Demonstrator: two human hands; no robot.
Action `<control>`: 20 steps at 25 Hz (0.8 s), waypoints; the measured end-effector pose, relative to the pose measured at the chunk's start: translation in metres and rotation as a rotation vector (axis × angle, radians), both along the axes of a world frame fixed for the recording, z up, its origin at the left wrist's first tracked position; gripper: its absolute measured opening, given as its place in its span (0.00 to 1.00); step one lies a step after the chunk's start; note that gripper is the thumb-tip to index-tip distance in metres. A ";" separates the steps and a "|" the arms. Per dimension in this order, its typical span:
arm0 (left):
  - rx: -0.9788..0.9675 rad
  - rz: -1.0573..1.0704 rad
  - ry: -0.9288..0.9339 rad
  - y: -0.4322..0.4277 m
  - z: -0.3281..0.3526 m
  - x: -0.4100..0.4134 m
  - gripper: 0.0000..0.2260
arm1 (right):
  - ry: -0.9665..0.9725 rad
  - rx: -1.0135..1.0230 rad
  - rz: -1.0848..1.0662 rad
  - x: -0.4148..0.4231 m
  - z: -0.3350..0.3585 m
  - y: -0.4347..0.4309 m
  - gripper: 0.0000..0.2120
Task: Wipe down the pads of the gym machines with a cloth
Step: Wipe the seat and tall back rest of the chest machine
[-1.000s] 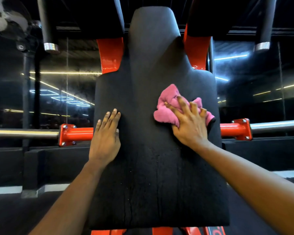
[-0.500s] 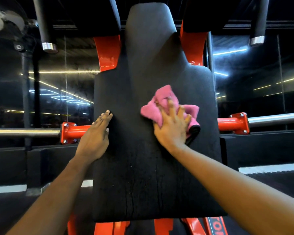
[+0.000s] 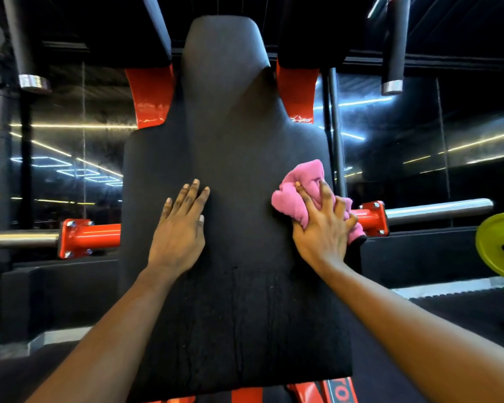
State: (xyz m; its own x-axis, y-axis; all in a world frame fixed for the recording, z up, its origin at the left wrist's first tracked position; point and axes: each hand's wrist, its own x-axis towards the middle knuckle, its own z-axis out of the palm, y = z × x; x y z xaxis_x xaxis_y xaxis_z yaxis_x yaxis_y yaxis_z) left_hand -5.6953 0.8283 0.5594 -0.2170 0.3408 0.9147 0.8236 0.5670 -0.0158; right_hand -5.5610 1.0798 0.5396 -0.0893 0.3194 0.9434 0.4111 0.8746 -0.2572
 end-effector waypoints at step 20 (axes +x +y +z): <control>0.008 0.108 -0.121 0.023 -0.034 0.017 0.27 | -0.080 -0.075 0.065 0.009 -0.098 -0.005 0.38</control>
